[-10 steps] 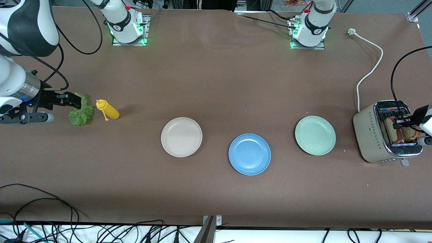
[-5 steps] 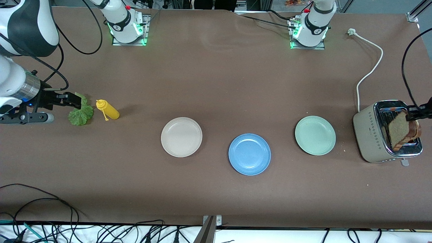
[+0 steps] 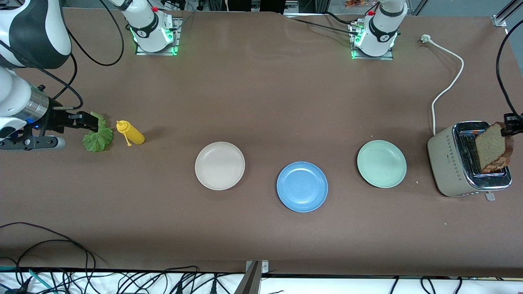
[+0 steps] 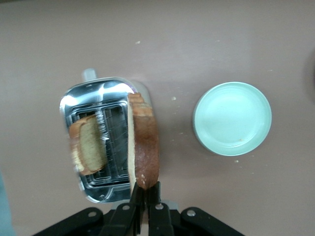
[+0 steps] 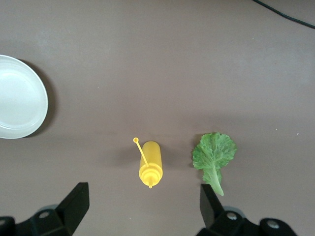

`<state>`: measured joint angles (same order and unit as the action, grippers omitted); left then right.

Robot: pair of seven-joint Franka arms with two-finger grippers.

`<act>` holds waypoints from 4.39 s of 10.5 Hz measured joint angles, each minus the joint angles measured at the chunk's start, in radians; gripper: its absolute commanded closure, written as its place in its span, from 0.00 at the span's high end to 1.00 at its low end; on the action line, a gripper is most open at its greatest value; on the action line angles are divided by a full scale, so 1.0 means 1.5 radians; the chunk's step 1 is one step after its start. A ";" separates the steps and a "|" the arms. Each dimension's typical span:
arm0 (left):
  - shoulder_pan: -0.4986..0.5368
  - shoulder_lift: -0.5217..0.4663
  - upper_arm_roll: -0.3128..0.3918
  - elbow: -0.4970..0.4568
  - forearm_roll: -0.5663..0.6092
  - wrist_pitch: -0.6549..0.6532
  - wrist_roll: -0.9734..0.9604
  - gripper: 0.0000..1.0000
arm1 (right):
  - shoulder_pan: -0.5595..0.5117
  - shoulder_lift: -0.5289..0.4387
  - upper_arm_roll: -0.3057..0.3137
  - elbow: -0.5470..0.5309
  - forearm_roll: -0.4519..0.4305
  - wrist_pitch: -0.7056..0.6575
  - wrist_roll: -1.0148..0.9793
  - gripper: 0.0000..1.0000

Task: Make sandwich in blue plate with both arms
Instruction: 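Carry the bread slice with the left gripper to the blue plate, then lay the bread on the blue plate and open the left gripper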

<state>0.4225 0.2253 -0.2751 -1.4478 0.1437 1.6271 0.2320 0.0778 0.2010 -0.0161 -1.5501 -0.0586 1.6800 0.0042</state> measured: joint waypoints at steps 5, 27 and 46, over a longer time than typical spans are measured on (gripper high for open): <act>-0.130 0.053 -0.003 -0.005 -0.160 -0.003 -0.092 0.00 | 0.000 0.000 0.000 0.001 0.000 0.000 0.000 1.00; -0.490 0.331 0.151 0.019 -0.590 0.382 -0.188 0.00 | 0.000 0.004 0.000 0.003 0.000 0.000 0.000 1.00; -0.490 0.362 0.309 0.004 -0.560 0.344 -0.018 1.00 | -0.004 0.015 -0.007 0.002 -0.002 -0.005 -0.011 1.00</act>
<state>-0.3130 0.7681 0.1886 -1.4424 -0.6965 2.1429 0.2050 0.0714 0.2235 -0.0261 -1.5475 -0.0613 1.6726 -0.0118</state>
